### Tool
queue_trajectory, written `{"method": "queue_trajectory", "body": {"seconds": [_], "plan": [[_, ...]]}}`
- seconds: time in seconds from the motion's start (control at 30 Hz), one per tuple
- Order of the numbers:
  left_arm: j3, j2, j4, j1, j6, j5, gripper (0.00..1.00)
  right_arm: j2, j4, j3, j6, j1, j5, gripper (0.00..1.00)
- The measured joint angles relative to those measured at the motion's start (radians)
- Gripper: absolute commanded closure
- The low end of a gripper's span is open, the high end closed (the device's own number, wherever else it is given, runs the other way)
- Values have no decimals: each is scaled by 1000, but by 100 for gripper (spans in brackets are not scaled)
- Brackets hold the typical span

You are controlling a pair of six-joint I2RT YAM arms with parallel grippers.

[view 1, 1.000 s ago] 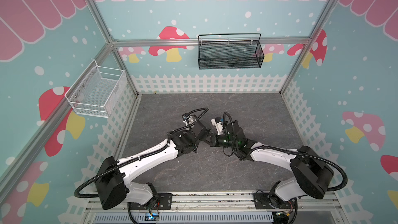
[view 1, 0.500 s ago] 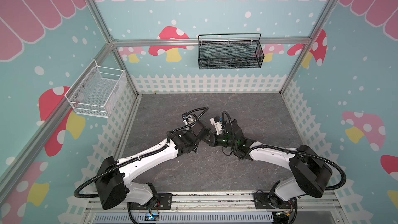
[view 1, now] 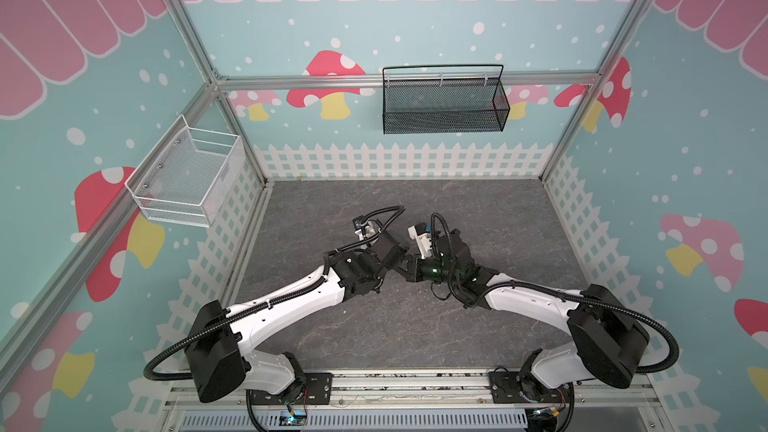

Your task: Unlock with the key

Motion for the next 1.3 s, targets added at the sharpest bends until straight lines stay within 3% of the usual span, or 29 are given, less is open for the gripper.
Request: {"method": "queue_trajectory", "body": {"seconds": [0.77, 1.3], "plan": [[-58, -11, 83, 7, -120, 20, 100, -3, 77, -51, 29, 66, 199, 100], [-45, -11, 35, -29, -123, -70, 100, -2, -5, 1, 23, 69, 159, 100]]}}
